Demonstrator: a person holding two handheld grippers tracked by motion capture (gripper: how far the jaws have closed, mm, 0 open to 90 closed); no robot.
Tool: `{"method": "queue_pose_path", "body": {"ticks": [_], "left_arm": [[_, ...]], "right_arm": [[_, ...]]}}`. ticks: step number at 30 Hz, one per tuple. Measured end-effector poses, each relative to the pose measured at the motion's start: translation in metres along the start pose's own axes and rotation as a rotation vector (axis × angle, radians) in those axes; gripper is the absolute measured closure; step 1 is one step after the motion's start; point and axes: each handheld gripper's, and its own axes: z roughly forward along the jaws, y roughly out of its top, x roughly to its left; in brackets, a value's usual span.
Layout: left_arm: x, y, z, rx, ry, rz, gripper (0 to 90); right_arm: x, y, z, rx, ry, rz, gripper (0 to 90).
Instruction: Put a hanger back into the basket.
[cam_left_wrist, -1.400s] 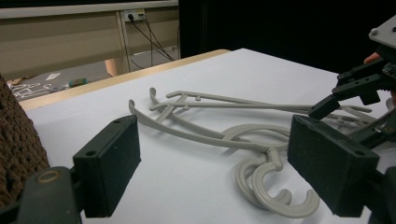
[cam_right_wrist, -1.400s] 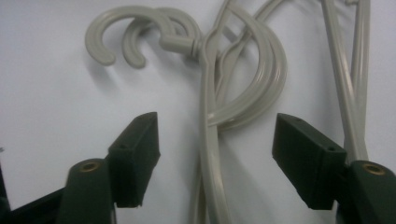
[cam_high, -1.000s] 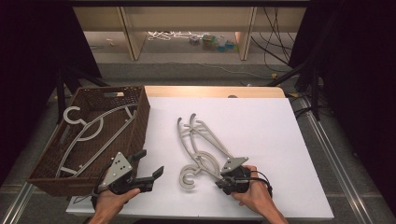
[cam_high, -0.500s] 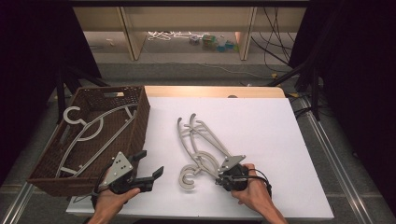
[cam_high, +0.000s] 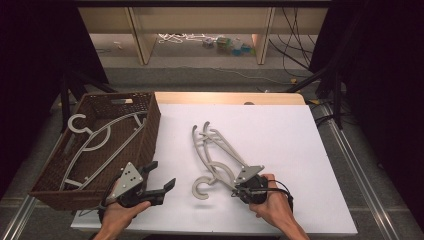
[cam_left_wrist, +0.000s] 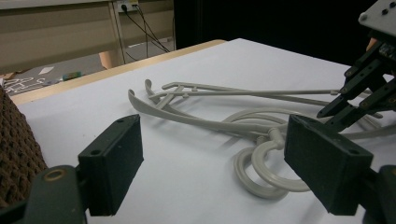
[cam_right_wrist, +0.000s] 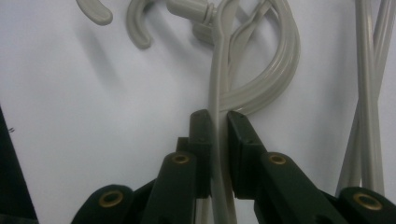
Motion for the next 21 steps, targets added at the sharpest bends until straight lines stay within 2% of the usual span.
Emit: {"method": "queue_pose_path", "body": {"ticks": [2, 4, 5, 8, 11, 15, 16, 17, 19, 21], "left_arm": [[0.000, 0.000, 0.000, 0.001, 0.000, 0.013, 21.2], [-0.001, 0.001, 0.001, 0.000, 0.002, 0.040, 22.9], [-0.001, 0.001, 0.001, 0.000, 0.002, 0.040, 22.9], [-0.004, 0.001, 0.004, 0.007, 0.006, 0.087, 23.6], [-0.007, 0.000, 0.007, 0.038, 0.015, 0.097, 24.9], [-0.006, 0.002, 0.014, 0.064, 0.028, 0.157, 28.6], [-0.006, 0.002, 0.014, 0.064, 0.028, 0.157, 28.6], [-0.007, 0.004, 0.017, 0.066, 0.020, 0.164, 28.6], [-0.008, 0.004, 0.018, 0.069, 0.020, 0.160, 28.5], [-0.012, 0.007, 0.020, 0.076, 0.016, 0.167, 27.7]], "right_arm": [[-0.001, 0.001, -0.004, -0.011, -0.006, -0.033, 82.0], [-0.002, 0.002, -0.010, -0.010, -0.006, -0.046, 82.0], [-0.001, 0.001, -0.011, -0.027, -0.011, -0.042, 82.0], [-0.003, 0.002, -0.019, -0.050, -0.016, -0.088, 82.1], [-0.002, 0.001, -0.025, -0.054, -0.005, -0.105, 82.1], [-0.001, 0.000, -0.032, -0.070, 0.009, -0.120, 82.1], [0.001, 0.000, -0.033, -0.066, 0.021, -0.109, 82.1], [0.001, 0.000, -0.035, -0.068, 0.011, -0.125, 82.1], [0.002, 0.000, -0.036, -0.074, 0.021, -0.125, 82.1], [0.002, 0.001, -0.038, -0.084, 0.011, -0.133, 82.1]]}}
